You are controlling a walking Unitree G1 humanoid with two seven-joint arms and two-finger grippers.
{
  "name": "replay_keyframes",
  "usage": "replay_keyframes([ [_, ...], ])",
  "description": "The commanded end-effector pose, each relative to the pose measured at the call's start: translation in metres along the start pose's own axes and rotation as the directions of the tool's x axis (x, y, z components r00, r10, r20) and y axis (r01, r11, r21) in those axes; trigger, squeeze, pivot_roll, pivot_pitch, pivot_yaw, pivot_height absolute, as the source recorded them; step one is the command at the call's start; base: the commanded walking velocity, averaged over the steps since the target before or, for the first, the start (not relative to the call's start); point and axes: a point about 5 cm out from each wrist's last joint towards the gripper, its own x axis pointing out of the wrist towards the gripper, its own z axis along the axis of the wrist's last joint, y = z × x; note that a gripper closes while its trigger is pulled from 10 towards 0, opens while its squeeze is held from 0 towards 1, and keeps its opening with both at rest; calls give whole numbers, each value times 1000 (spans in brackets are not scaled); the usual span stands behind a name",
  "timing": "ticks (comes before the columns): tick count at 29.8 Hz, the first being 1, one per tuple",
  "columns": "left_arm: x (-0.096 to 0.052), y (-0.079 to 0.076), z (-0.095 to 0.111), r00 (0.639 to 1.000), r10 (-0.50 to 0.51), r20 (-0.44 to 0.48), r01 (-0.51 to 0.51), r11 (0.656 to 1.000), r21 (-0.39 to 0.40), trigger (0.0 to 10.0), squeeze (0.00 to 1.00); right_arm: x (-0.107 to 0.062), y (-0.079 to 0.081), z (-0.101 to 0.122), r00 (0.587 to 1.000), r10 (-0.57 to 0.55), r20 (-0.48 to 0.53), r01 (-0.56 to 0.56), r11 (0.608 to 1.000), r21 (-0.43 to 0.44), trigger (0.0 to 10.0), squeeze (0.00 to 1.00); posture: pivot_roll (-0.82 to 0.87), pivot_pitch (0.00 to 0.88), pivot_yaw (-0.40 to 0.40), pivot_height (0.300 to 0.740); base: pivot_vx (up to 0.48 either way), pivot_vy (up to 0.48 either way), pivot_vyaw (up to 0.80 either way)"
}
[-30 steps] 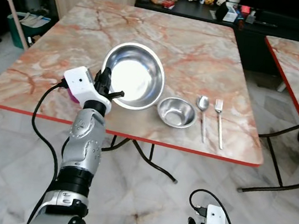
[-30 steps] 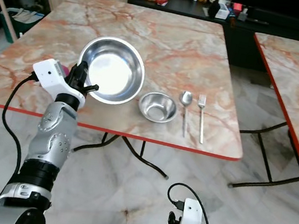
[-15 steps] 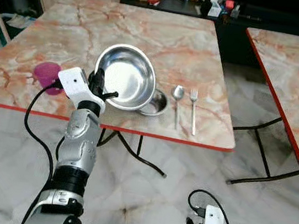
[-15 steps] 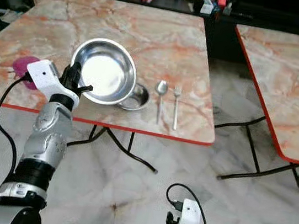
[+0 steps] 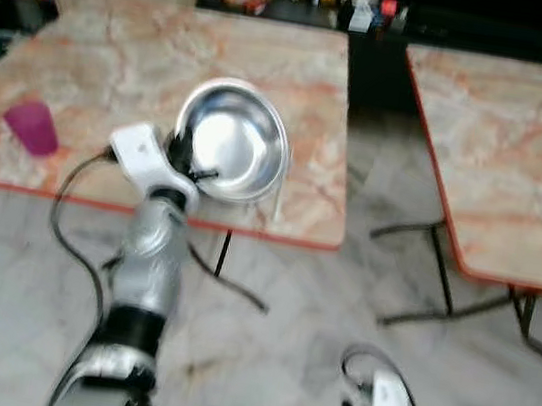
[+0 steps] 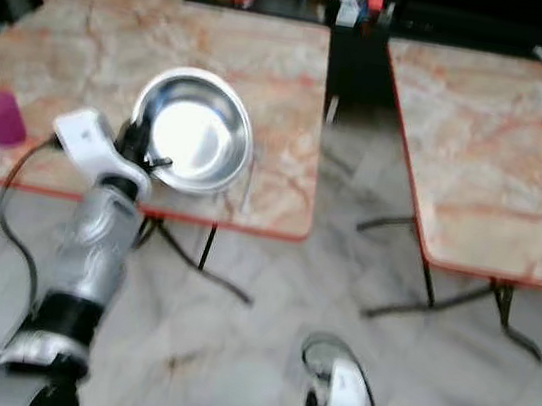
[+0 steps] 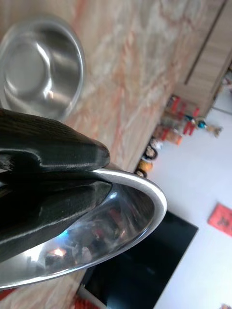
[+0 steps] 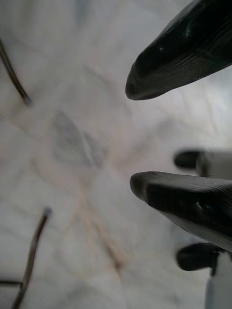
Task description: Setting the table
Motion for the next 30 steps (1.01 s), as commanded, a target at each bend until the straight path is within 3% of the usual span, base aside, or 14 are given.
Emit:
replay_keyframes([
  [1,3,10,13,999,21,48,-23,999,40,10000,0,2,10,7,999,24,24,-24,1000,-5,10000,0,58,82,-42,740,304,-371,0],
  [15,1,9,14,998,18,56,-20,999,35,10000,0,2,8,7,1000,11,14,-11,999,35,10000,0,53,114,-46,740,311,-363,0],
  [25,0,10,14,998,20,56,-22,999,33,10000,0,2,8,4,1000,15,0,-15,999,34,10000,0,53,121,-47,740,298,-373,-674],
  [30,2,9,15,998,17,58,-19,999,31,10000,0,2,8,6,1000,15,11,-15,999,40,10000,0,51,114,-48,740,291,-376,0],
])
